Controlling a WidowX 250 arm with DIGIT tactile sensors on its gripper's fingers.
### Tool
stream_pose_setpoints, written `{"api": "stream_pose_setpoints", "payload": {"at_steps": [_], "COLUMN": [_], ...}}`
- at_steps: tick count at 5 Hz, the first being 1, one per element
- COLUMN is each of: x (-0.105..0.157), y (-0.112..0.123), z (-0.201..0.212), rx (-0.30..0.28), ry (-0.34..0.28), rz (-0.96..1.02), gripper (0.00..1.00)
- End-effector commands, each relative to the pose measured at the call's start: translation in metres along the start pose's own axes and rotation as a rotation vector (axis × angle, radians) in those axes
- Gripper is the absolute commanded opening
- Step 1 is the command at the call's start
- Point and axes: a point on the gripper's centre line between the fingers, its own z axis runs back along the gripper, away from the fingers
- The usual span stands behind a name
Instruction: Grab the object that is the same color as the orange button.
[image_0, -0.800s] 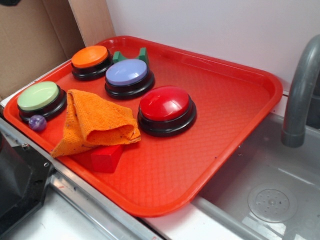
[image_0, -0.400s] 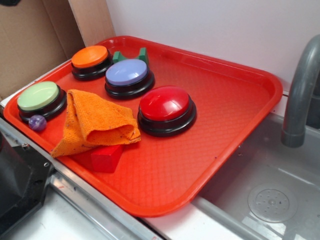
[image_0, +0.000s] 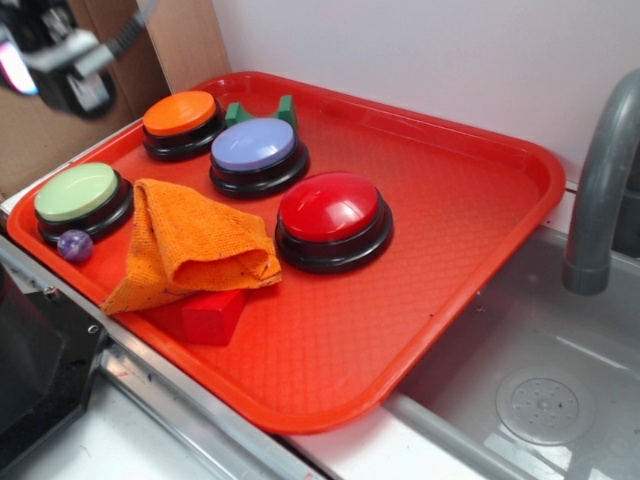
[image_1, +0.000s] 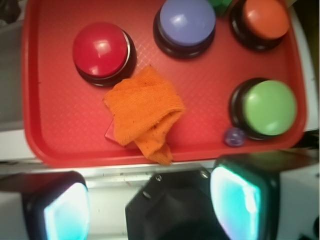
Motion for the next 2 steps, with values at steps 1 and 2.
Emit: {"api": "stream_pose_setpoints", "payload": {"at_steps": [1,2], "x": [0.014,0.019], "y": [0.008,0.014], "z": [-0.060,-0.090], "rx": [0.049,0.106], "ry": [0.017,0.000], "rz": [0.191,0.230], "gripper": [1.00,1.00]}}
